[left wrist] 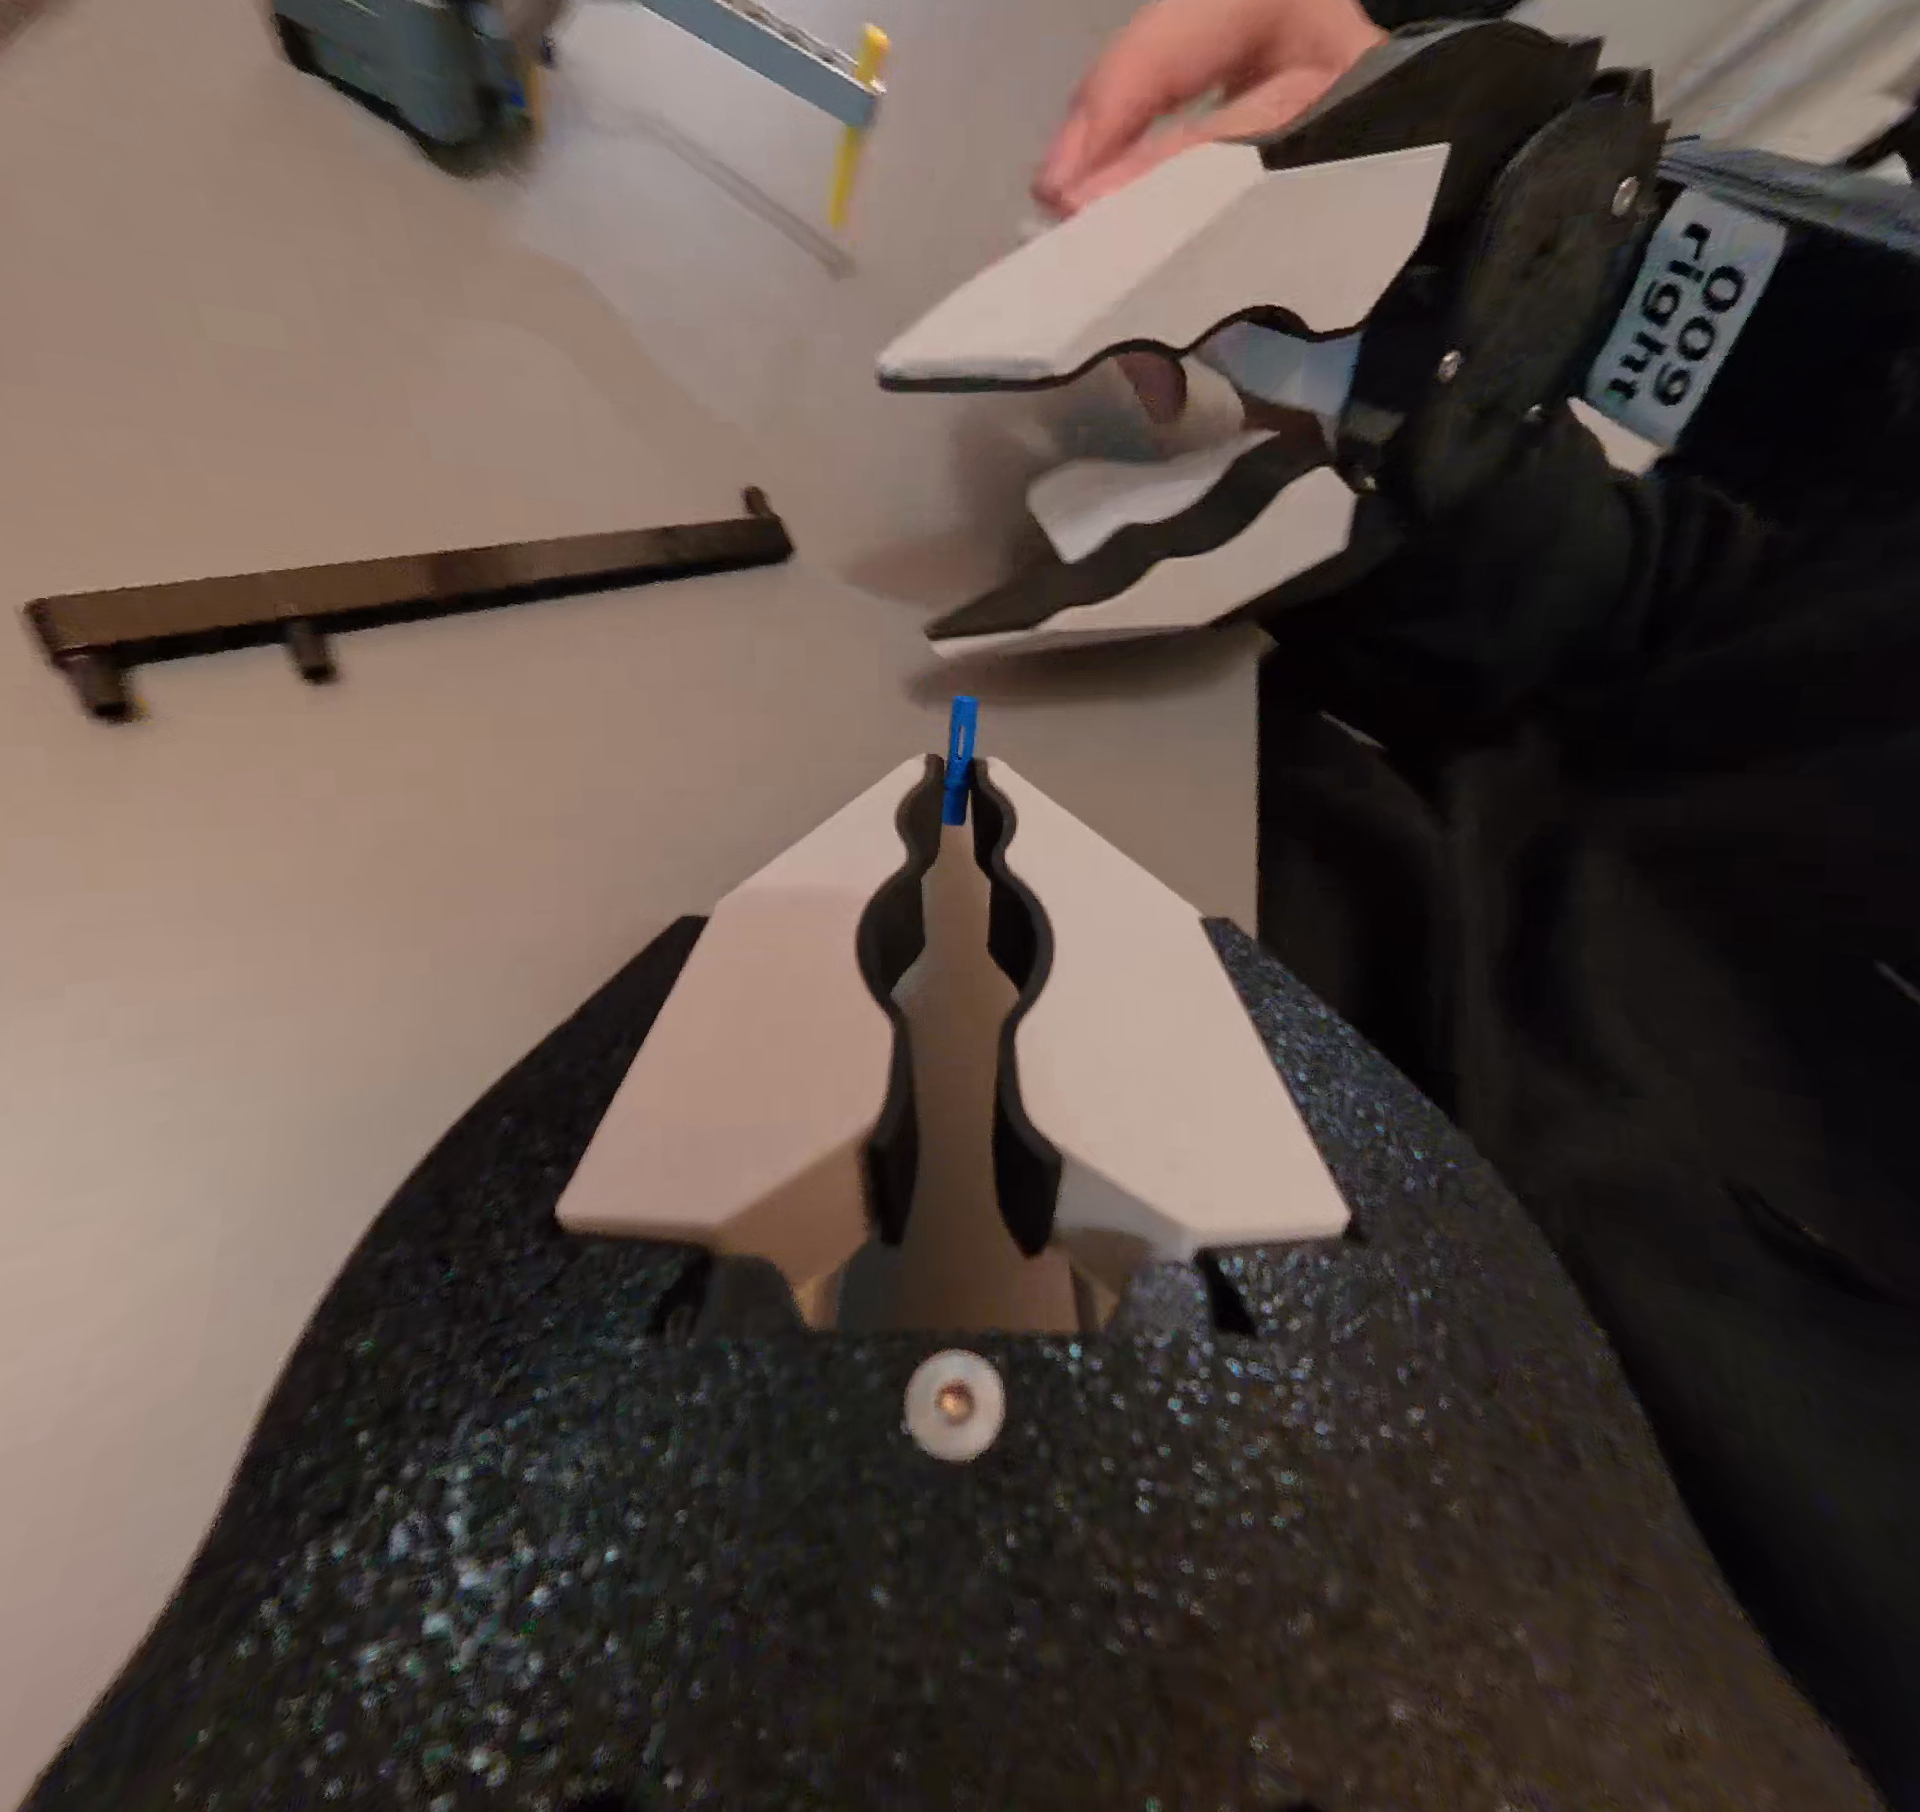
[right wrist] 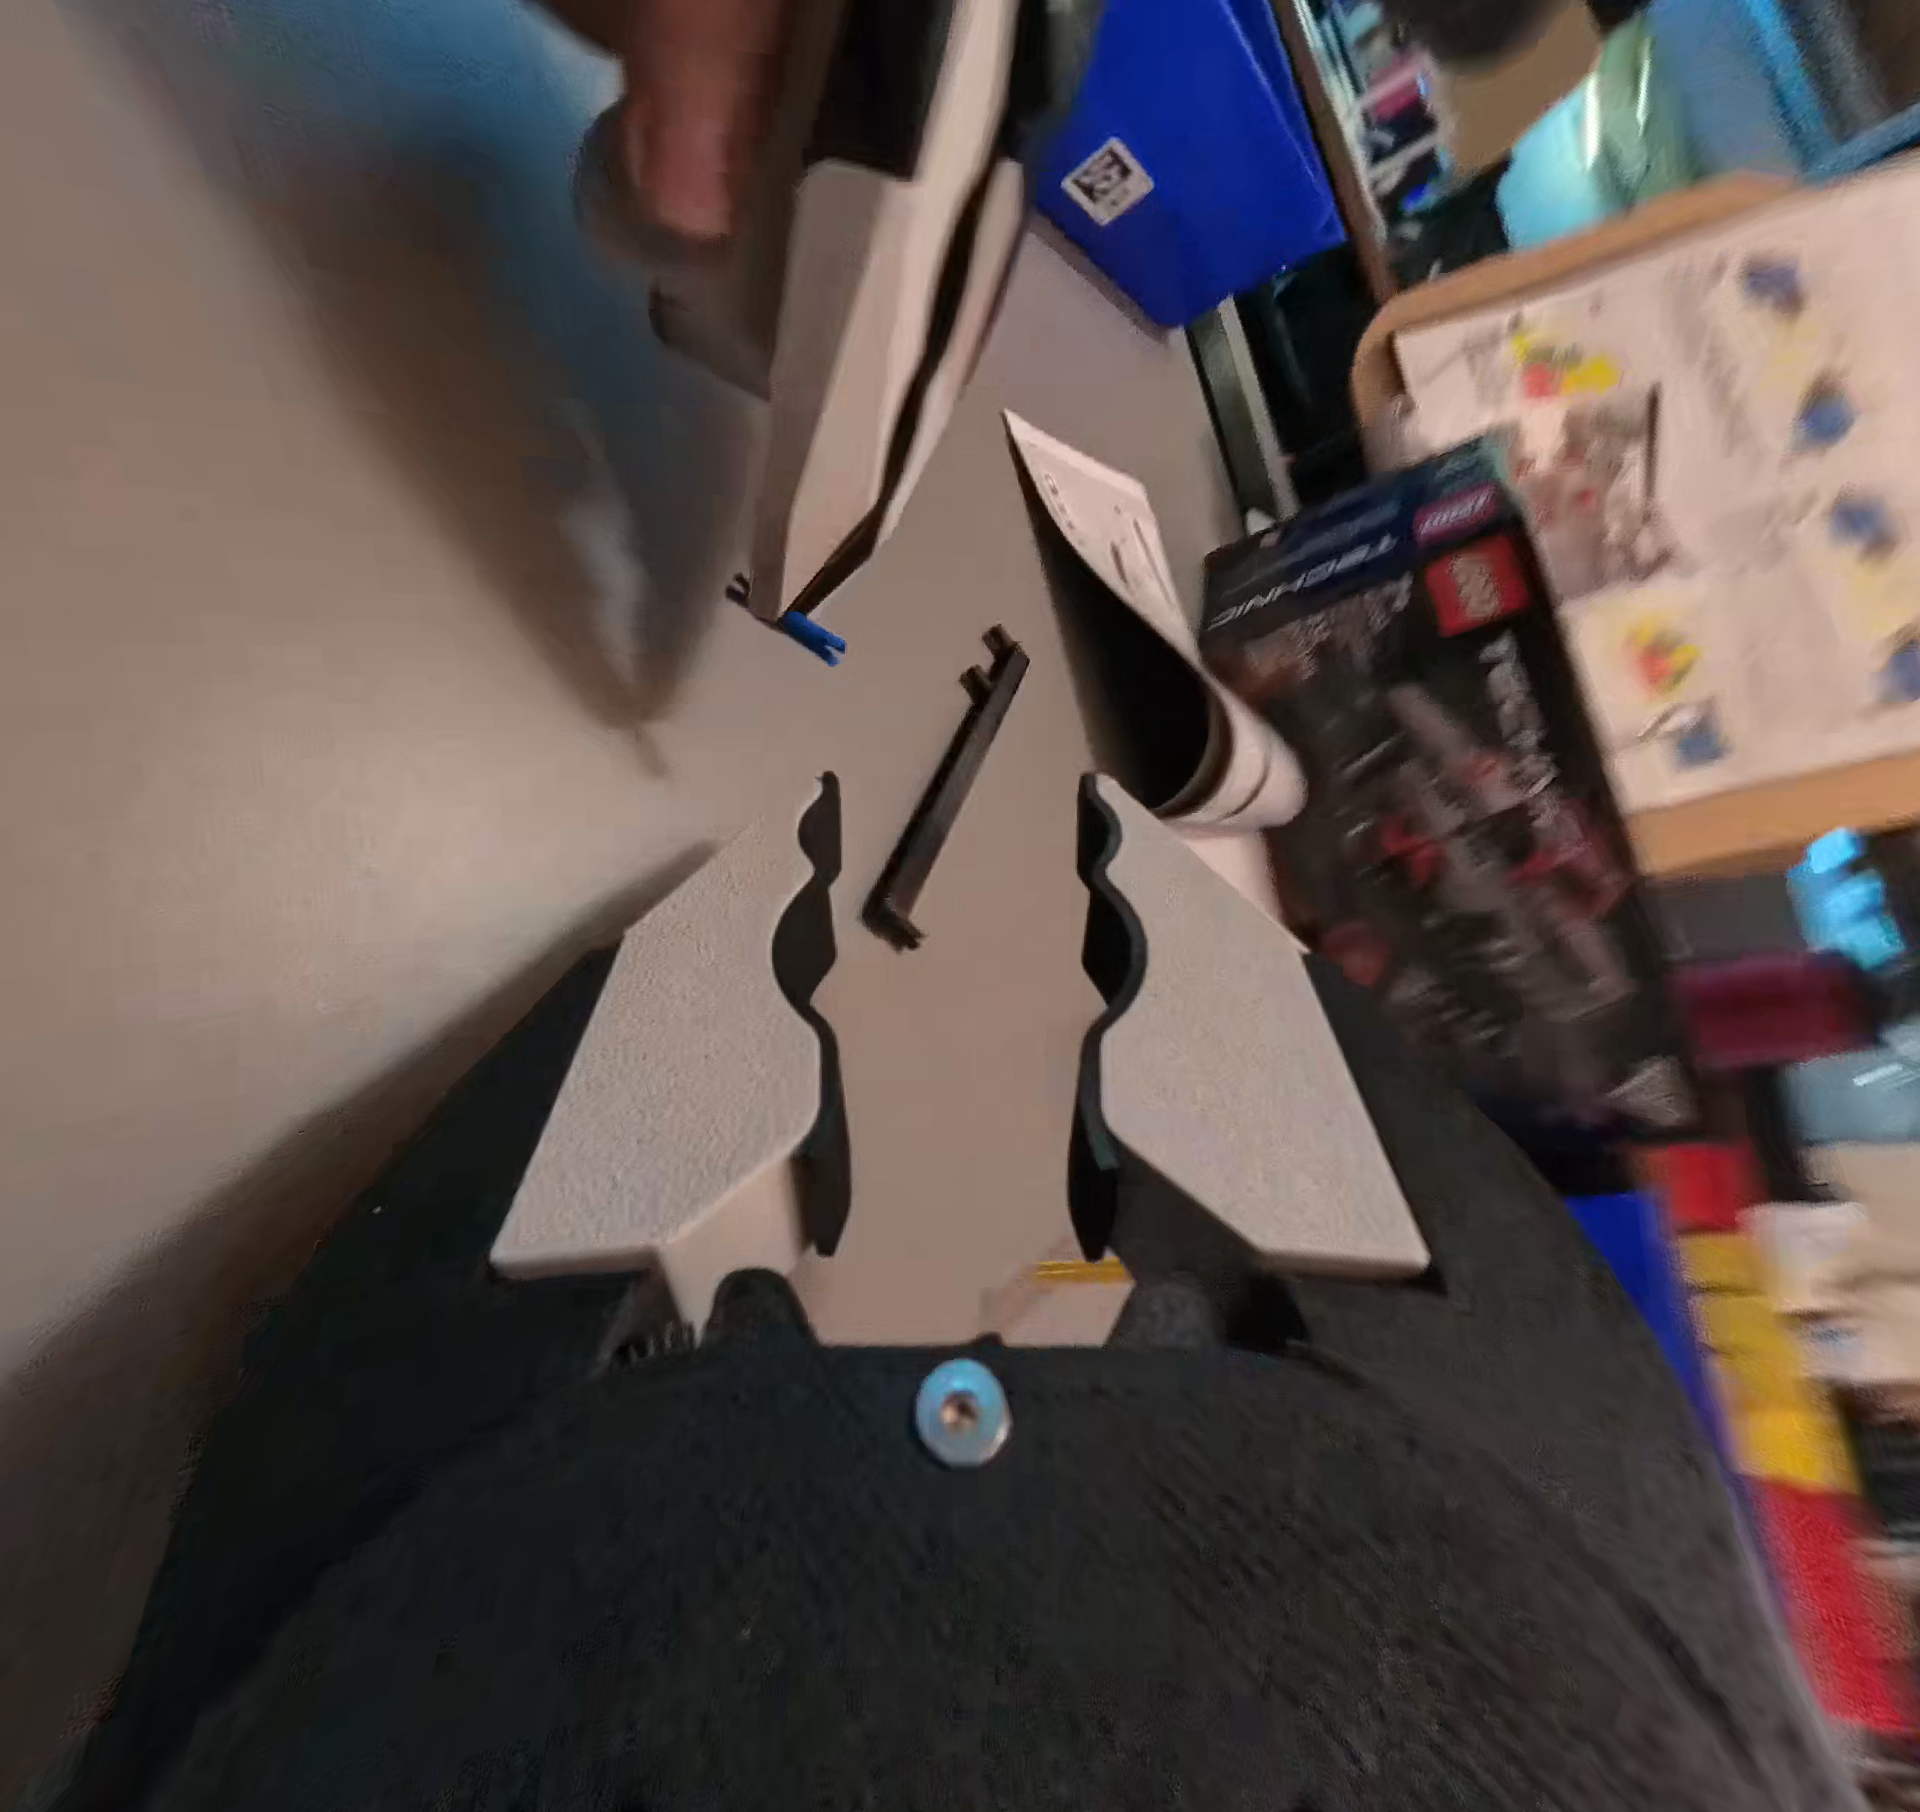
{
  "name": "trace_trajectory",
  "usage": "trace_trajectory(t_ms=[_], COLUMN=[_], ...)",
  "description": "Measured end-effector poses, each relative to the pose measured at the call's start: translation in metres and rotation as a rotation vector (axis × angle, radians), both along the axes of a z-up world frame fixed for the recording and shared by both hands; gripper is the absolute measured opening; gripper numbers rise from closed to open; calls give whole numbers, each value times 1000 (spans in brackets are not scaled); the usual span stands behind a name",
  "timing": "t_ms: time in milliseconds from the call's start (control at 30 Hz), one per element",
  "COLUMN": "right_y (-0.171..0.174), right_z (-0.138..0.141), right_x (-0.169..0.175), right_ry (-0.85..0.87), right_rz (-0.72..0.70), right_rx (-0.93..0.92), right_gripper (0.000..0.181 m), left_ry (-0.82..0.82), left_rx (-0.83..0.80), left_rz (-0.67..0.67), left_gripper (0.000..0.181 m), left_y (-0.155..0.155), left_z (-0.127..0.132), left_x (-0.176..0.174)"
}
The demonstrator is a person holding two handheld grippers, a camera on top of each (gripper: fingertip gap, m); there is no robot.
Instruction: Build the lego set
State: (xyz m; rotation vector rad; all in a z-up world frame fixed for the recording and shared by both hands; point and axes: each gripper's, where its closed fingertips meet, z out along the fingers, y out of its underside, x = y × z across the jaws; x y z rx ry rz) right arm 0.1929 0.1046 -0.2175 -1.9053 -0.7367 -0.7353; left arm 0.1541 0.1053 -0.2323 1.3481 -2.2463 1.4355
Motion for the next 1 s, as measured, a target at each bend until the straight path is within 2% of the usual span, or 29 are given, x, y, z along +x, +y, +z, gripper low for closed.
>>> trace_trajectory(t_ms=[67, 133, 267, 367, 467, 500, 600, 733, 900, 1000], right_y=[1, 4, 9, 13, 18, 19, 18, 17, 13, 14], right_z=[-2, 1, -5, -10, -10, -9, -10, -9, -15, -17], right_x=[-8, -13, -23, -30, -24, -25, -23, -17, -8, -7], right_ry=[-181, -315, -460, -521, -622, -638, -583, -436, -286, -220], right_rz=[75, 119, 189, 213, 171, 167, 134, 80, 33, 17], right_rx=[-59, -64, -100, -106, -104, -93, -104, -110, -170, -191], right_gripper=[33, 31, 30, 29, 20, 3, 1, 1, 1, 1], left_ry=[26, 57, 115, 148, 165, 169, 131, -123, -611, -779], left_rx=[5, 11, -61, -129, -130, -110, -91, 25, 276, 442], left_rz=[-56, -84, -60, -55, -72, -72, -60, -53, -25, -3], left_gripper=[2, 2, 2, 2, 2, 2, 2, 4, 20, 27], left_y=[-3, -3, 0, -1, -4, -4, -2, -1, 2, 6], left_z=[0, 0, 7, 12, 10, 7, 8, 13, 28, 27], left_x=[-5, -7, -1, 1, -1, -2, 1, 9, 12, 11])
